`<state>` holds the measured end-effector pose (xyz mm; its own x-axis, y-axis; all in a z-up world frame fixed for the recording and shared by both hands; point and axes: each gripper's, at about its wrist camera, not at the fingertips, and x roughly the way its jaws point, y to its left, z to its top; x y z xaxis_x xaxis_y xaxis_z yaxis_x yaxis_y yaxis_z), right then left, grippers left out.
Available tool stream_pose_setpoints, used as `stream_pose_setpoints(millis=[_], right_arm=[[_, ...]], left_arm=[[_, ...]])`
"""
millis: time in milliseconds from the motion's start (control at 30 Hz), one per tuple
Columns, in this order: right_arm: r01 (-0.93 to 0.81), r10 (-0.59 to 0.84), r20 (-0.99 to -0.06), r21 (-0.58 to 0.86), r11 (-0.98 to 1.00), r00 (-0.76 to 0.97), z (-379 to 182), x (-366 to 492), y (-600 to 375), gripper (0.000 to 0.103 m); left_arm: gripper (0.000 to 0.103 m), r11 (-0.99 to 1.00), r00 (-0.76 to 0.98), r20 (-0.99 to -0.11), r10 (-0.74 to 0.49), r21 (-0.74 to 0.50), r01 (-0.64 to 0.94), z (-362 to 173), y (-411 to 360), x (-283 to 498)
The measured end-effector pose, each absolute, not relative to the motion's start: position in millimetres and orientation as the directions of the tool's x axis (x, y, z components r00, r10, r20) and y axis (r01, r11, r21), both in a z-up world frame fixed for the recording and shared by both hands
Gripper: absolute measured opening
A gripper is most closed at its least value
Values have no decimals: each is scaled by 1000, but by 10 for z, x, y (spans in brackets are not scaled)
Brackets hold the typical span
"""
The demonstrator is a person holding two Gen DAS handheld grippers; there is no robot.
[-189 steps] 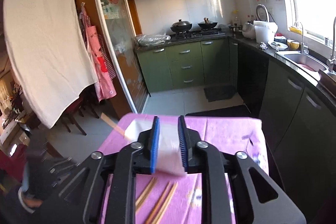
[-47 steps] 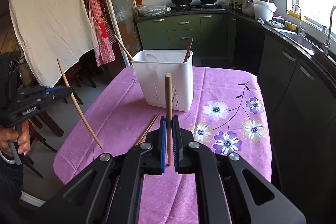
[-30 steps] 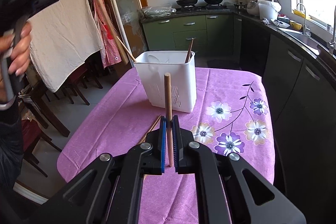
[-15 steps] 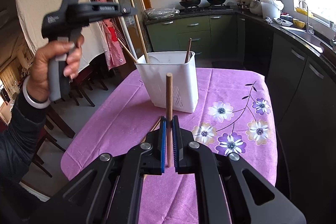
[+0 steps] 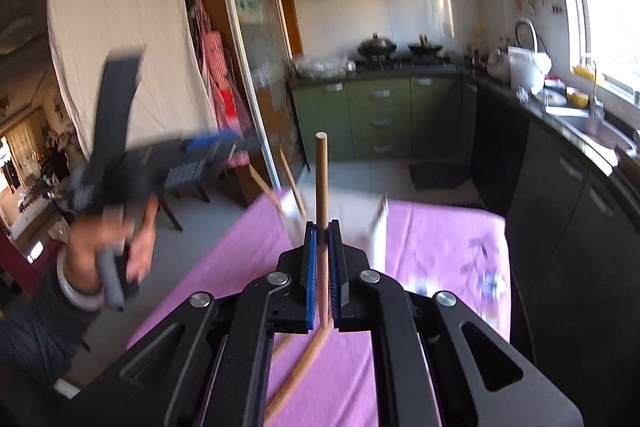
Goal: Organize utensils
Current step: 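Insert the held chopsticks into the caddy and open both tools, then lower both open tools toward the remaining chopsticks beside the caddy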
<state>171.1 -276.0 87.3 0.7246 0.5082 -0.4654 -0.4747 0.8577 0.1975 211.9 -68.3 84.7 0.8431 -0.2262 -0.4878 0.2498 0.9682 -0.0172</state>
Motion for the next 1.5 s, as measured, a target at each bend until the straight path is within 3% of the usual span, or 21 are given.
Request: stream_pose_setpoints(millis=[267,733,967,1133,1300,1500], right_arm=[[-437,482,-322,205,876,815,1574,2095,-2707,6],[-350,371,-576,153,924,729,726,3051,-2211,7],[-387,410,-518,158,908,751,897,2778,-2321,8],[-436,448,-477,144,888,756,955,2229,-2503,15],[-421,430,-554,151,894,713,428,1835,-2697,23],[-339,333,-708,139,931,623,-488,1786,-2830,23]], left_arm=[[51,972,817,-533,-220,-50,229,566,-319,1654],[55,972,724,-656,-215,-71,224,98,-147,1592],[55,959,658,-712,-247,-80,273,-50,-377,1680],[55,950,580,-768,-272,-117,290,-298,-525,1759],[55,948,505,-821,-268,-130,291,-621,-699,1922],[49,953,405,-881,-246,-143,269,-1056,-852,2194]])
